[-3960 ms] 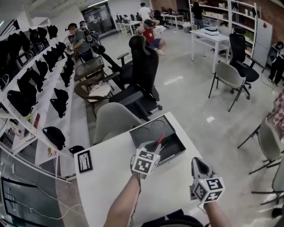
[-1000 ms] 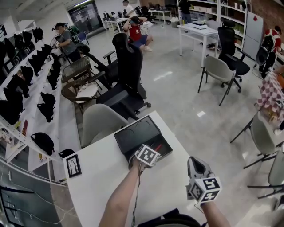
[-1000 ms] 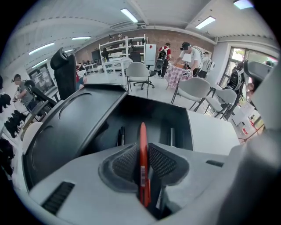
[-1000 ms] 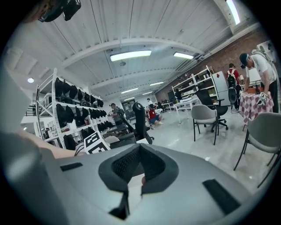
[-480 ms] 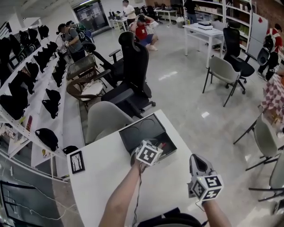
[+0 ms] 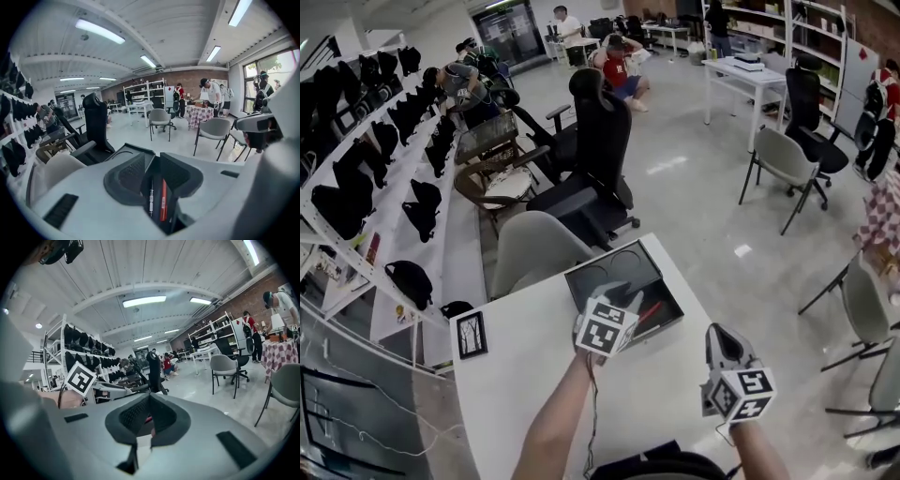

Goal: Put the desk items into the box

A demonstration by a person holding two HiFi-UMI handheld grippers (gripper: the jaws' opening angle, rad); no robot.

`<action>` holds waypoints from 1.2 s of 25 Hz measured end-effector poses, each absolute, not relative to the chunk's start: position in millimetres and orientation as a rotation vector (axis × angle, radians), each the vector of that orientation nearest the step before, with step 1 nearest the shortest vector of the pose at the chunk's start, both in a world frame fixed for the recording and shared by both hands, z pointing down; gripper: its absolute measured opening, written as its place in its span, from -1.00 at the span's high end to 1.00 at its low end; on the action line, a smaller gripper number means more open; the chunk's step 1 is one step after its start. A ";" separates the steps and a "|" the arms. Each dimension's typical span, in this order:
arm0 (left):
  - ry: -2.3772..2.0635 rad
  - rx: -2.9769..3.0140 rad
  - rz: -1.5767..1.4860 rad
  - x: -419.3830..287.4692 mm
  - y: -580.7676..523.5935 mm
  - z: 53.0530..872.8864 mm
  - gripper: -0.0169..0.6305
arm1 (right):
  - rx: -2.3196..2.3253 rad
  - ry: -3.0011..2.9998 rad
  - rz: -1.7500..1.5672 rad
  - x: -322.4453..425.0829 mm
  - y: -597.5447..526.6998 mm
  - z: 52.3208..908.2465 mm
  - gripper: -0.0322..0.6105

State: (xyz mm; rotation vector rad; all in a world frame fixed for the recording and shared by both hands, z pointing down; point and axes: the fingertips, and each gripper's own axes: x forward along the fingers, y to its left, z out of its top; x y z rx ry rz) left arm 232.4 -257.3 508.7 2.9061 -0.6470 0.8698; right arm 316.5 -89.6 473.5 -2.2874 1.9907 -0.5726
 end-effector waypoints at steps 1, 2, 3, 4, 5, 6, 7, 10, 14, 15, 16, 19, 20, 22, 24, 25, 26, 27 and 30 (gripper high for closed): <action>-0.668 2.911 0.841 227.7 -258.1 503.6 0.64 | -2.285 1.995 -0.569 315.4 -90.9 473.2 0.89; -0.690 2.915 0.812 222.5 -258.8 498.3 0.63 | -2.282 1.998 -0.566 313.9 -92.1 472.8 0.89; -0.712 2.919 0.781 217.1 -259.1 492.9 0.63 | -2.279 2.001 -0.564 312.1 -93.2 472.2 0.89; -0.733 2.922 0.749 211.8 -258.9 487.3 0.63 | -2.276 2.003 -0.563 310.3 -94.0 471.5 0.89; -0.754 2.923 0.718 206.7 -258.5 481.9 0.63 | -2.274 2.006 -0.563 308.7 -94.7 470.7 0.89; -0.774 2.923 0.688 201.5 -258.3 476.9 0.63 | -2.271 2.009 -0.563 307.2 -95.7 469.9 0.89; -0.795 2.923 0.661 196.2 -258.5 472.1 0.63 | -2.267 2.014 -0.562 305.6 -97.2 469.3 0.89; -0.857 2.914 0.587 179.6 -260.1 461.5 0.63 | -2.251 2.040 -0.553 300.3 -103.4 467.4 0.89; -0.936 2.891 0.516 156.9 -259.2 452.8 0.63 | -2.227 2.076 -0.538 292.5 -109.9 465.0 0.89; -0.954 2.884 0.499 150.5 -259.3 450.6 0.63 | -2.220 2.085 -0.538 289.8 -111.6 465.0 0.89; -0.973 2.877 0.482 144.0 -259.6 448.4 0.63 | -2.214 2.094 -0.538 286.9 -113.4 465.0 0.89; -1.028 2.854 0.430 124.4 -259.9 441.7 0.63 | -2.197 2.120 -0.531 279.3 -119.3 463.8 0.89; -1.046 2.847 0.415 118.3 -259.3 439.2 0.63 | -2.191 2.128 -0.527 277.4 -121.1 462.7 0.89; -1.081 2.833 0.388 107.0 -257.0 435.2 0.64 | -2.179 2.144 -0.517 273.9 -124.1 460.2 0.89; -1.114 2.817 0.366 95.6 -254.1 433.7 0.65 | -2.168 2.158 -0.515 269.4 -126.2 458.8 0.89; -1.132 2.808 0.357 89.4 -252.6 434.0 0.67 | -2.164 2.167 -0.518 266.4 -127.1 459.0 0.89; -1.150 2.799 0.347 83.0 -251.2 434.7 0.69 | -2.159 2.176 -0.522 263.1 -128.1 459.4 0.89; -1.167 2.789 0.337 76.7 -249.9 435.5 0.70 | -2.153 2.184 -0.524 260.0 -129.3 459.8 0.89; -1.212 2.760 0.317 59.8 -247.1 437.7 0.74 | -2.137 2.202 -0.516 253.3 -133.6 458.4 0.89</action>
